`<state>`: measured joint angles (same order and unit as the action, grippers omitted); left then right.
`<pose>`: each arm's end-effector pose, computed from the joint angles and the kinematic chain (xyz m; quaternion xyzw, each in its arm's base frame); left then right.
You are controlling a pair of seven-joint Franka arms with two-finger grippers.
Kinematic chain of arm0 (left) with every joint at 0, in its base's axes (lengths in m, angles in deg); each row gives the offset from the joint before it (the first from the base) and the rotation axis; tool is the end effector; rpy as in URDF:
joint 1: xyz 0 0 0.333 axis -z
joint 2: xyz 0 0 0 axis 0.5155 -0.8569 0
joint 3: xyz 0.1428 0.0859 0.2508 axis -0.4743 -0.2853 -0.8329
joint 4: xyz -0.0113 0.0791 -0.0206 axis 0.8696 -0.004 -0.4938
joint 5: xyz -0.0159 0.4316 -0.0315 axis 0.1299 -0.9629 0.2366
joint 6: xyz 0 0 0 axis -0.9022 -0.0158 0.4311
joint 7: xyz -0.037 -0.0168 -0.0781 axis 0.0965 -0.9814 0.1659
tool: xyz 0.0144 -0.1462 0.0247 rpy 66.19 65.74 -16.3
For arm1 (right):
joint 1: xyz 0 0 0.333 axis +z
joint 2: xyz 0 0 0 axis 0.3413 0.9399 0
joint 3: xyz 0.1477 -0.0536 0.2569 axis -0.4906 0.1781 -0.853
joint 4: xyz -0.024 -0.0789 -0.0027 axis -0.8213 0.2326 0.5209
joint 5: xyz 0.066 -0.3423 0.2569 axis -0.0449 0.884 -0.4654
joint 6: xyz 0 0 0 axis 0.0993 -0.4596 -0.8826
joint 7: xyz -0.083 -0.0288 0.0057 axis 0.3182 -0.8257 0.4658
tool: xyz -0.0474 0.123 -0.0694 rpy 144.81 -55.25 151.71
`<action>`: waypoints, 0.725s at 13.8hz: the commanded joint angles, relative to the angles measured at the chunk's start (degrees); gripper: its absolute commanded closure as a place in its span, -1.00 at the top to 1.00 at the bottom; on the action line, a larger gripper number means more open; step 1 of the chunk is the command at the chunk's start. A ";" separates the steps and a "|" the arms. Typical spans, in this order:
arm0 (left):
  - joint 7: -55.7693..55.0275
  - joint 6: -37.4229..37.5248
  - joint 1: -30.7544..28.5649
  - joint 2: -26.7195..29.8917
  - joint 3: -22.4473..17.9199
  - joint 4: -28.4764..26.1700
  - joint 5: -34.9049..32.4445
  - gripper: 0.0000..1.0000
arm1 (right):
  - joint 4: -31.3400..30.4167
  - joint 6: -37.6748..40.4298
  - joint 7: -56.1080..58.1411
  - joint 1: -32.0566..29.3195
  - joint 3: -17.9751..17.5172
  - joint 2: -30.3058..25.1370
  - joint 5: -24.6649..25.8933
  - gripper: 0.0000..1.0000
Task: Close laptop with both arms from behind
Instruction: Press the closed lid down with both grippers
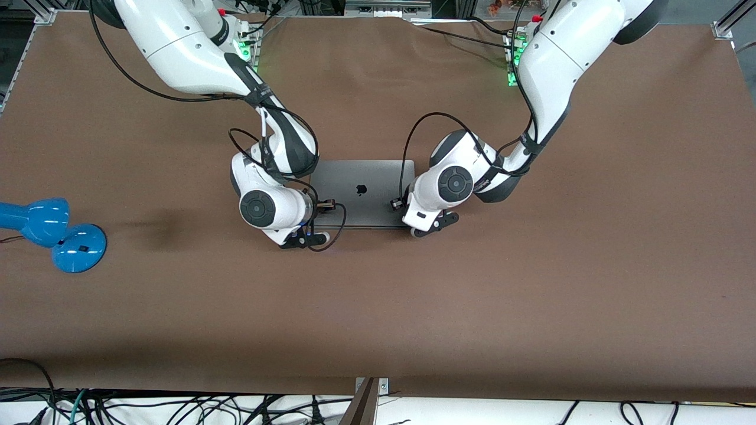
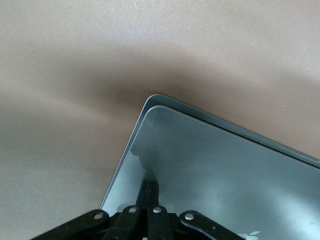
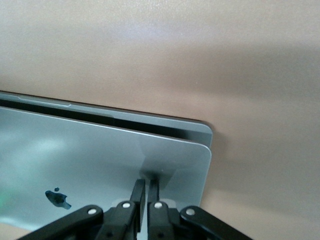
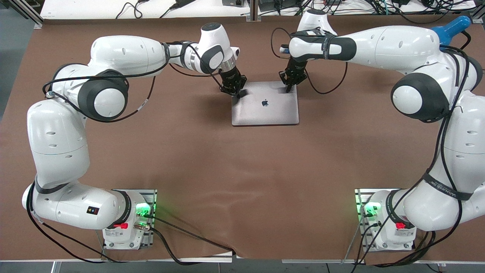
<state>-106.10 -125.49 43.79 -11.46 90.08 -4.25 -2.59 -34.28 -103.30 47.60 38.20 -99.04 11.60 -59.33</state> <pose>0.5461 -0.4370 0.1163 0.9596 0.2175 -0.1539 0.0900 0.5930 0.3613 0.1218 -0.9823 -0.0537 0.1539 0.0920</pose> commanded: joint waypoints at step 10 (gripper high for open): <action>-1.29 -2.36 2.44 -2.22 -1.88 1.84 -2.15 -1.00 | 1.45 -4.56 1.07 0.48 0.19 2.99 0.68 -0.82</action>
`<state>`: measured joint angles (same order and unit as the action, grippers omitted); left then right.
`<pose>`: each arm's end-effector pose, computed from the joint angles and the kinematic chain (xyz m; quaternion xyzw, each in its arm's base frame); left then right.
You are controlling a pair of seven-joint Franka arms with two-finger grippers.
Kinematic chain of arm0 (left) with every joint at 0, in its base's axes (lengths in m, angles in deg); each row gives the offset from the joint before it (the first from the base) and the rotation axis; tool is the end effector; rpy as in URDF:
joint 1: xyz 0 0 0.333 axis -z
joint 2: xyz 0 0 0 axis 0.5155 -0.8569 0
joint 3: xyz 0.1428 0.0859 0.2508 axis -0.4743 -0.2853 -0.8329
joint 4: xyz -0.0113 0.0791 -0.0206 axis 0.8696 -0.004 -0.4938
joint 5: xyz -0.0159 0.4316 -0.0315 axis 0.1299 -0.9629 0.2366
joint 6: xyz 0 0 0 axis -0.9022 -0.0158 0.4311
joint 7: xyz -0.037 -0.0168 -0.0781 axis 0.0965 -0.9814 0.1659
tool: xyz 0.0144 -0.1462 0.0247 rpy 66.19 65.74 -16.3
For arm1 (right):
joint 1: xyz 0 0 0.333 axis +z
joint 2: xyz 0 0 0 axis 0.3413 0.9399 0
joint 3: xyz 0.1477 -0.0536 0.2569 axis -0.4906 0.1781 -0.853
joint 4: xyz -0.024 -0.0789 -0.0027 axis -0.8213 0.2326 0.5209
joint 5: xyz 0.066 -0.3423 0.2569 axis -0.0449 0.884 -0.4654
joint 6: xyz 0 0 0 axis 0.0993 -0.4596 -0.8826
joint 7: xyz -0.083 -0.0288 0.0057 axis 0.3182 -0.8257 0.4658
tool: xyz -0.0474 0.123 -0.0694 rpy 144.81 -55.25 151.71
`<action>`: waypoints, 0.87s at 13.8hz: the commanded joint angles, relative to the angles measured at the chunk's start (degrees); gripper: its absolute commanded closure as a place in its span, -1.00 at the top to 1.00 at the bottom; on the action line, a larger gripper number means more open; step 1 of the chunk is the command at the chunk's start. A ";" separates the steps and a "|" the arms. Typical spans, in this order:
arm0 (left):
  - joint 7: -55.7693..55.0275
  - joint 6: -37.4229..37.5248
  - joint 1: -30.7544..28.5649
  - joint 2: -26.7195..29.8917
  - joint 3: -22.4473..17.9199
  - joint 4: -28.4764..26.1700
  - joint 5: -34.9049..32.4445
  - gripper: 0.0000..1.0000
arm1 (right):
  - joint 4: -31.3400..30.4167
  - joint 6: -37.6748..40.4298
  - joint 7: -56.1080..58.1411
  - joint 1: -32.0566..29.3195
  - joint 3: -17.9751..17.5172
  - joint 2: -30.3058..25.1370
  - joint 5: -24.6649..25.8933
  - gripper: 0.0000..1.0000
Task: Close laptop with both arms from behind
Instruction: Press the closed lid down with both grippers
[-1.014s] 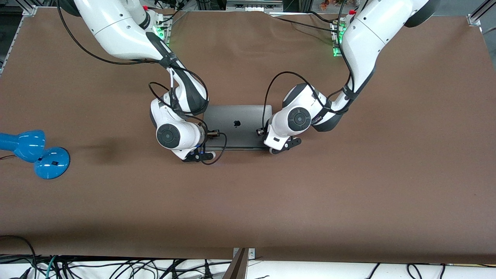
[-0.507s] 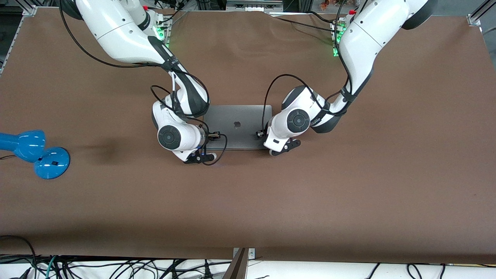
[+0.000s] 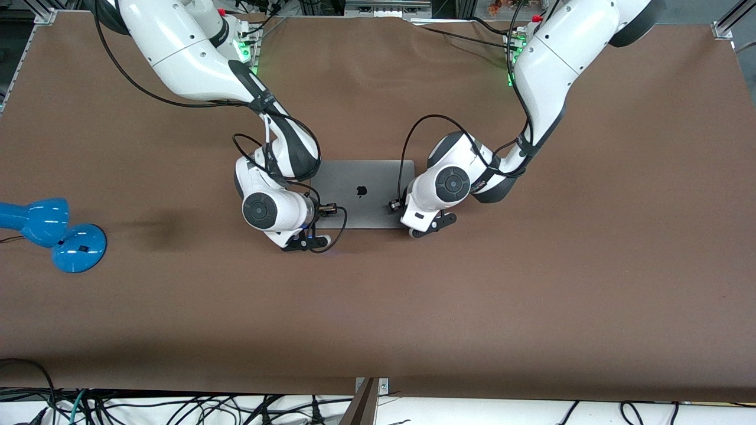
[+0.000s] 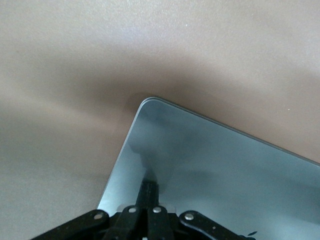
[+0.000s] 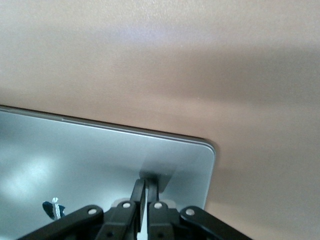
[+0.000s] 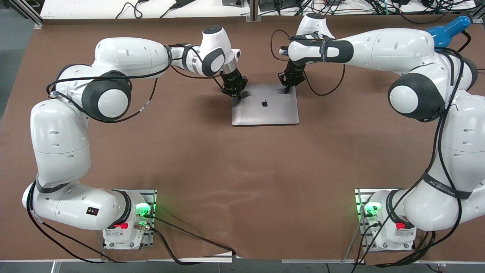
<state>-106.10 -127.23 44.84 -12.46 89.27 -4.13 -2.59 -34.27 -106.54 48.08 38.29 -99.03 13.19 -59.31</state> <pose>0.5445 -0.4405 0.1052 0.9601 0.2180 -0.1485 0.0924 0.5958 0.3627 0.1059 -0.9838 -0.0530 0.1403 0.0980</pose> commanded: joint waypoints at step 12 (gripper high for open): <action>-3.48 1.13 2.19 1.84 -2.92 1.36 -2.24 1.00 | 1.45 3.59 -0.21 -0.14 0.18 -4.46 0.49 0.04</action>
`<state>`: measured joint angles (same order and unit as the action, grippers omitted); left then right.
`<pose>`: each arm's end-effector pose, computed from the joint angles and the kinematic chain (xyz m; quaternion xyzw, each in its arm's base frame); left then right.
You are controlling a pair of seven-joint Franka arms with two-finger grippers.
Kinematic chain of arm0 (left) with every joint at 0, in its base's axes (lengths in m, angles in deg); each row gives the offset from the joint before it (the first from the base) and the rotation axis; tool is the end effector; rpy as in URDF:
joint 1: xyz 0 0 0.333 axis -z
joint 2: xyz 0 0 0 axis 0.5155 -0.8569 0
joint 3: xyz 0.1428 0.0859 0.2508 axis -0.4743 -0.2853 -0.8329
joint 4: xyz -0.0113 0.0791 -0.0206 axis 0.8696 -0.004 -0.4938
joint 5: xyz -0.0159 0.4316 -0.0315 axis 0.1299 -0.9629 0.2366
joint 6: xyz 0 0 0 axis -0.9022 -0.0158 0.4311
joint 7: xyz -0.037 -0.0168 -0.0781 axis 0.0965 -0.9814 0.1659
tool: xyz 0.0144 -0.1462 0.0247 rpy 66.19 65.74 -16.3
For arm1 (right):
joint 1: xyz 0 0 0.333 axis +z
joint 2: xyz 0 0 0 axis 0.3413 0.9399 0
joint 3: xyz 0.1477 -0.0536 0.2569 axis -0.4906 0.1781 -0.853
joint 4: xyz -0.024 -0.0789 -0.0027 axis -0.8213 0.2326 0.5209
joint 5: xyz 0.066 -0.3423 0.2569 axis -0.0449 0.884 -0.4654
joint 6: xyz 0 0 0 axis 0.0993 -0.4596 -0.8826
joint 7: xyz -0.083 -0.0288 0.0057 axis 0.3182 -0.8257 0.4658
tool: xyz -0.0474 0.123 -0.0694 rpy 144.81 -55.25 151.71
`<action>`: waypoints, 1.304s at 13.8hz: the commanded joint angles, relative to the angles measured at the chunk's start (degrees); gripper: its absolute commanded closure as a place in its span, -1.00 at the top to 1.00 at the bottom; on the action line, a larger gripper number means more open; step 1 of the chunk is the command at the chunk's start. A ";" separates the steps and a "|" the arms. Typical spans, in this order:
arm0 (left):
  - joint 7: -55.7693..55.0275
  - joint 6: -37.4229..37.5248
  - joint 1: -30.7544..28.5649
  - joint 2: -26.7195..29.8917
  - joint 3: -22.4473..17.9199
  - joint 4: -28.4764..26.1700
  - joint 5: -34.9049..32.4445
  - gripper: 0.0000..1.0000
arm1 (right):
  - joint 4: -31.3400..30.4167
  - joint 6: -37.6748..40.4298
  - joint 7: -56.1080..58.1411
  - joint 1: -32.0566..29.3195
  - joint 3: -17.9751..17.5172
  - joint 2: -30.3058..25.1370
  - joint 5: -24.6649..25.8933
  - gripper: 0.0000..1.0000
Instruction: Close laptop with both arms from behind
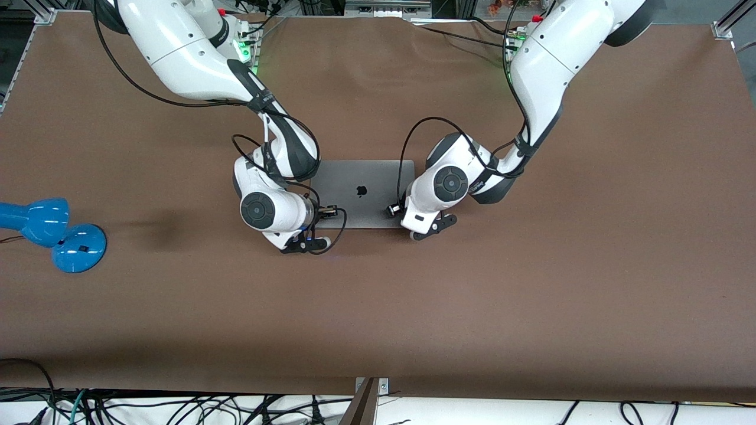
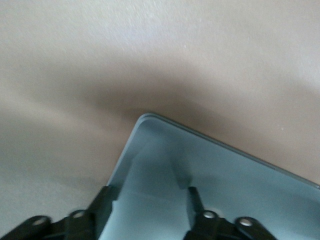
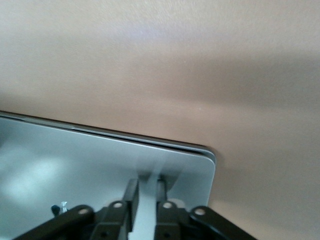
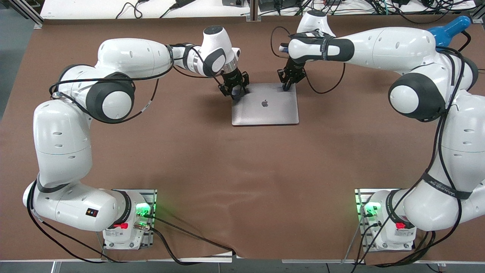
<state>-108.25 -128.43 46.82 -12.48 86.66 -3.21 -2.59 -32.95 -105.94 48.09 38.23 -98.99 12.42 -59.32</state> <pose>0.5546 -0.4378 0.1038 0.9581 0.2394 -0.1301 0.0884 0.6060 0.3649 0.1244 -0.9849 -0.0539 0.1283 0.1028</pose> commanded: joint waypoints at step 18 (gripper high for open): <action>20.54 27.38 -8.84 42.63 0.13 -15.36 -1.09 1.00 | 0.12 28.05 0.84 -11.41 5.13 -34.99 14.39 1.00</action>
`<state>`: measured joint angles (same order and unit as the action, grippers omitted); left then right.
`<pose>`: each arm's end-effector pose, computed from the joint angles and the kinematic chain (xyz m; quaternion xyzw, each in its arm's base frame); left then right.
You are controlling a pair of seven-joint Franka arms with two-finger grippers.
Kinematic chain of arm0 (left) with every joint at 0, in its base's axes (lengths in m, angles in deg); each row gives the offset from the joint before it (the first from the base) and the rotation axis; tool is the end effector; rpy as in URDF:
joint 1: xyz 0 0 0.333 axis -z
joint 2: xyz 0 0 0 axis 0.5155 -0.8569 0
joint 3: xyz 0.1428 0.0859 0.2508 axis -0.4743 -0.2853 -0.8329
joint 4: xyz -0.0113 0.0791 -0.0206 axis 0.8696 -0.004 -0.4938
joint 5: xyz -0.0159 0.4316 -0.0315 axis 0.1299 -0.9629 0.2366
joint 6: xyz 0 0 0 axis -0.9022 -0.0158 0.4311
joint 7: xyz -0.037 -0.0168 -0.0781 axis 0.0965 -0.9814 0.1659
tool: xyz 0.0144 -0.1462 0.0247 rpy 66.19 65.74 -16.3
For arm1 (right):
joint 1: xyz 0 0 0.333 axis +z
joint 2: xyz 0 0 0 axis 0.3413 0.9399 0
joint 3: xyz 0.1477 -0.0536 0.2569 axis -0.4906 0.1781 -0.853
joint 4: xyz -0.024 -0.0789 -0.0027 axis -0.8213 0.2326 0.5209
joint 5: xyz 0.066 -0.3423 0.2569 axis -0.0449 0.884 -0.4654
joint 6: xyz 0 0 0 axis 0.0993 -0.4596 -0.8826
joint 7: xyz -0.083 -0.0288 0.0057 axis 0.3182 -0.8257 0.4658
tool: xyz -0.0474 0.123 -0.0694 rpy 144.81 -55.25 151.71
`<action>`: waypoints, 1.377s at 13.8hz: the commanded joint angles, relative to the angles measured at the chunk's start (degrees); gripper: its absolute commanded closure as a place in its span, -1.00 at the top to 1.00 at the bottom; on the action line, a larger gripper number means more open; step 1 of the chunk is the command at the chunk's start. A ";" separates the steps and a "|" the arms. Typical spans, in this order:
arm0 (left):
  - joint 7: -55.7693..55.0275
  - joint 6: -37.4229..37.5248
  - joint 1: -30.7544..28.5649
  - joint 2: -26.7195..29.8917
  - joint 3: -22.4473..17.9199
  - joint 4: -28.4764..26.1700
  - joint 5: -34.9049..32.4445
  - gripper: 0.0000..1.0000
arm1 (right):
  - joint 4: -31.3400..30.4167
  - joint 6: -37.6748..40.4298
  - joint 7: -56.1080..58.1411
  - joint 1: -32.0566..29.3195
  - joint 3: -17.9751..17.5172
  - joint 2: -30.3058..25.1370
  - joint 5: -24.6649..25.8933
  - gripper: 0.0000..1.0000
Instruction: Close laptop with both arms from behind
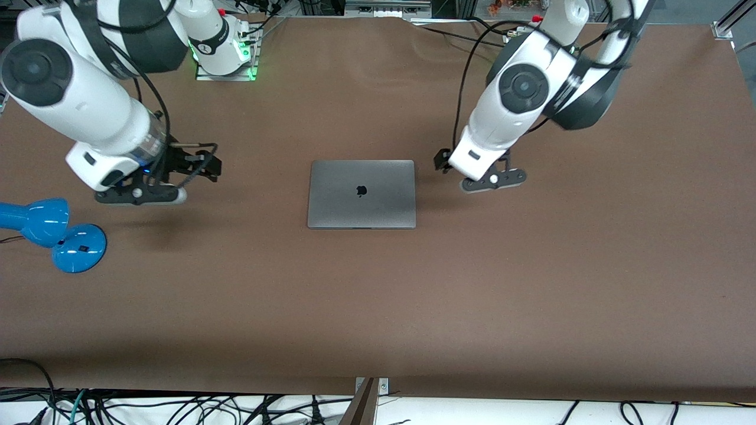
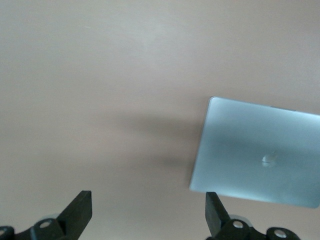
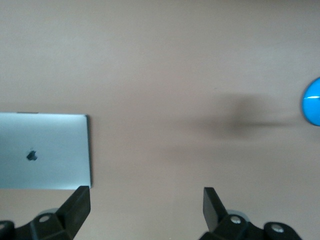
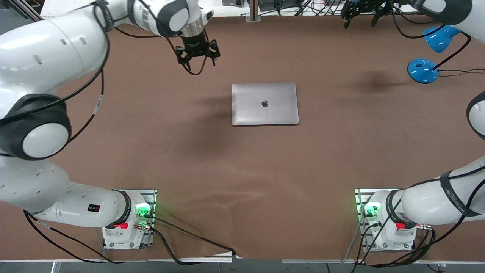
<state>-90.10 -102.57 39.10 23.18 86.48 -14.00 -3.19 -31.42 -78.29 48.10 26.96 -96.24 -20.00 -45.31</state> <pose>0.5392 -0.3239 0.3719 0.9934 0.0945 -0.0649 0.0070 0.6292 0.1711 0.4847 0.9994 0.0100 -0.0208 0.0272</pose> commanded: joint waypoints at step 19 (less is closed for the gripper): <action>34.04 13.66 -22.94 17.91 -0.92 2.07 1.63 1.00 | -2.02 11.83 14.28 -8.24 8.64 -6.63 -4.64 1.00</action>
<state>-57.26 -90.82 16.13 44.66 85.17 -17.44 -0.55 -32.39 -67.30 61.68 19.09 -87.35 -25.59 -48.99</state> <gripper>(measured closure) 0.000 0.000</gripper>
